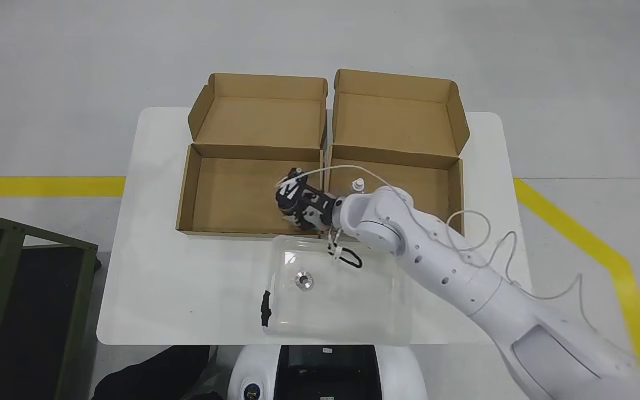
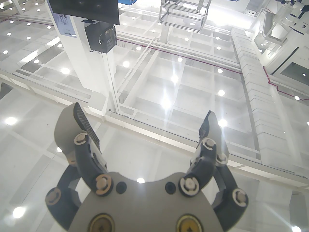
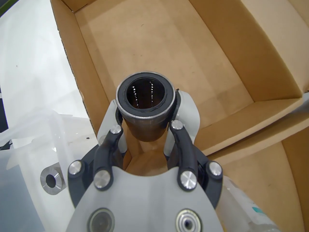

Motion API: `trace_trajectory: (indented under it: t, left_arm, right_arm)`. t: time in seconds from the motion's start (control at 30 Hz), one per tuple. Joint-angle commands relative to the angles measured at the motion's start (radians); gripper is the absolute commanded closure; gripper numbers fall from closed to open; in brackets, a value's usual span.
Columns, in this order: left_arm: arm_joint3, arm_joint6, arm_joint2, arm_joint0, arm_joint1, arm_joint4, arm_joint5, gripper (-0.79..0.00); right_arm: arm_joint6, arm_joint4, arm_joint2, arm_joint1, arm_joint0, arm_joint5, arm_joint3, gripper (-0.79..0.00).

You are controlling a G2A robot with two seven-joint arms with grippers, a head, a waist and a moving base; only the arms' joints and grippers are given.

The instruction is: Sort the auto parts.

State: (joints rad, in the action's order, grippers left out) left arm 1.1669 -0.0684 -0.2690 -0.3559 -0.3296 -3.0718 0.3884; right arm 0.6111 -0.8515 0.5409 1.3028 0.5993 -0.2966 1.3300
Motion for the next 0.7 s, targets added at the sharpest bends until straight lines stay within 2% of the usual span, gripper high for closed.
trace_trajectory:
  t: [0.0, 0.03, 0.07, 0.2, 0.6, 0.67]
  left_arm:
    - [0.0, 0.0, 0.0, 0.0, 0.0, 0.0, 0.0, -0.785]
    - [0.0, 0.0, 0.0, 0.0, 0.0, 0.0, 0.0, -0.785]
    - [0.0, 0.0, 0.0, 0.0, 0.0, 0.0, 0.0, -0.785]
    - [0.0, 0.0, 0.0, 0.0, 0.0, 0.0, 0.0, -0.785]
    - [0.0, 0.0, 0.0, 0.0, 0.0, 0.0, 0.0, -0.785]
    - [0.0, 0.0, 0.0, 0.0, 0.0, 0.0, 0.0, -0.785]
  right_arm:
    - [0.001, 0.001, 0.0, 0.006, -0.001, -0.004, -0.011, -0.006]
    - [0.001, 0.002, 0.0, 0.009, -0.002, -0.006, -0.016, -0.028]
    - [0.001, 0.002, 0.001, 0.012, -0.003, -0.008, -0.021, -0.089]
    - [0.002, 0.0, 0.004, 0.022, -0.006, -0.014, -0.038, -0.2]
    - [0.027, -0.026, 0.035, 0.032, 0.01, -0.025, -0.021, -0.385]
    - [0.034, -0.037, 0.044, 0.03, 0.016, -0.026, -0.003, -0.471]
